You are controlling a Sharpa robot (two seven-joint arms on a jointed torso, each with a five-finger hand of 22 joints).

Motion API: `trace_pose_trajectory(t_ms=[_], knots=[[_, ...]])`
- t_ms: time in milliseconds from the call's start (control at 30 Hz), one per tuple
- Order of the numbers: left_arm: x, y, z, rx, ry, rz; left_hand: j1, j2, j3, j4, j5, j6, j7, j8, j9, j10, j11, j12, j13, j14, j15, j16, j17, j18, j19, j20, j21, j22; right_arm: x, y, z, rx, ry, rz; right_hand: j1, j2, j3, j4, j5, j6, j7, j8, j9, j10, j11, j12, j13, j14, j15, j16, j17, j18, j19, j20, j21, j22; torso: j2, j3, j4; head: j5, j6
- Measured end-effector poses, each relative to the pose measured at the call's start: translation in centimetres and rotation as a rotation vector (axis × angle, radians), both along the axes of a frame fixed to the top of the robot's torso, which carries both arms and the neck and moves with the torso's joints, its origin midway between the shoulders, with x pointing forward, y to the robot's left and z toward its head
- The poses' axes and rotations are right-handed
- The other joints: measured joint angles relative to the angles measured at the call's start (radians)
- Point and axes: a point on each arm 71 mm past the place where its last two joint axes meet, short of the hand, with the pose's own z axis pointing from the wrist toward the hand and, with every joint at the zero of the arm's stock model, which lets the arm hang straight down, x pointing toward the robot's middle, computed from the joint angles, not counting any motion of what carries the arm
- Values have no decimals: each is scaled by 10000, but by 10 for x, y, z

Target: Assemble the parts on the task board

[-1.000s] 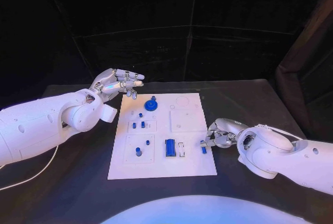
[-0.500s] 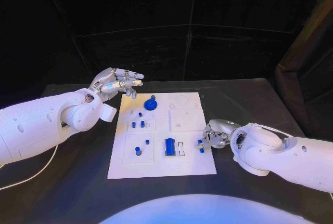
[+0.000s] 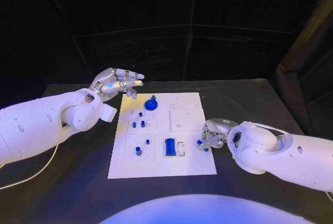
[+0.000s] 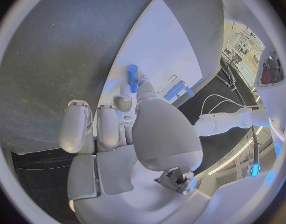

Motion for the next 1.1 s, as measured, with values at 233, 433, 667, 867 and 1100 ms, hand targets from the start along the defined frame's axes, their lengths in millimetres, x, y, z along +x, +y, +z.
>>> trace_pose_trajectory(t_ms=[233,433,667,867,1100], knots=[[0,0,0,-17,18,-53,0,0,0,0,0,0,0,0,0,0,0,0,0,0,0,0,0,0,0,0,0,1,-2,3,1,-287,-226,235,214,139,234,-234,-42,8,9,-31,371,0,1,-65,-16,0,0,0,0,0,0,0,0,30,-1,8,0,7,24],[-1,0,-1,-27,46,-84,0,0,0,0,0,0,0,0,0,0,0,-1,-1,0,0,0,1,-1,0,0,0,1,-5,2,2,-156,-207,142,216,141,528,-218,932,14,2,-292,104,-2,-1,-66,16,0,0,0,74,-1,0,0,-1,102,3,13,-9,12,21],[-1,-1,-2,-42,72,-123,0,0,0,0,0,0,0,0,0,0,0,-1,-1,0,0,0,1,-1,0,0,0,2,-13,1,3,495,11,-215,493,387,1195,-376,1078,104,-126,-349,-217,-43,-27,-115,24,3,-77,0,184,-1,54,-54,-1,205,5,9,-9,-2,5],[-1,-1,-3,-47,84,-136,0,0,0,0,0,0,0,0,0,0,0,-1,-1,-6,-6,0,-3,0,0,0,0,1,-19,6,4,1557,430,-640,515,386,1791,-370,1136,125,-146,-419,-219,5,-74,-116,69,3,-77,26,242,-1,90,-90,38,242,5,2,4,35,-5],[-1,-1,-3,-48,86,-139,0,0,0,0,0,0,0,0,0,0,0,-1,7,-37,-37,0,-11,1,0,0,0,-8,-22,8,3,2532,1146,-1210,74,59,2504,-249,1110,141,-162,-437,-204,42,-111,-116,135,3,-77,55,323,-1,89,-90,77,313,7,-8,4,48,-16]])
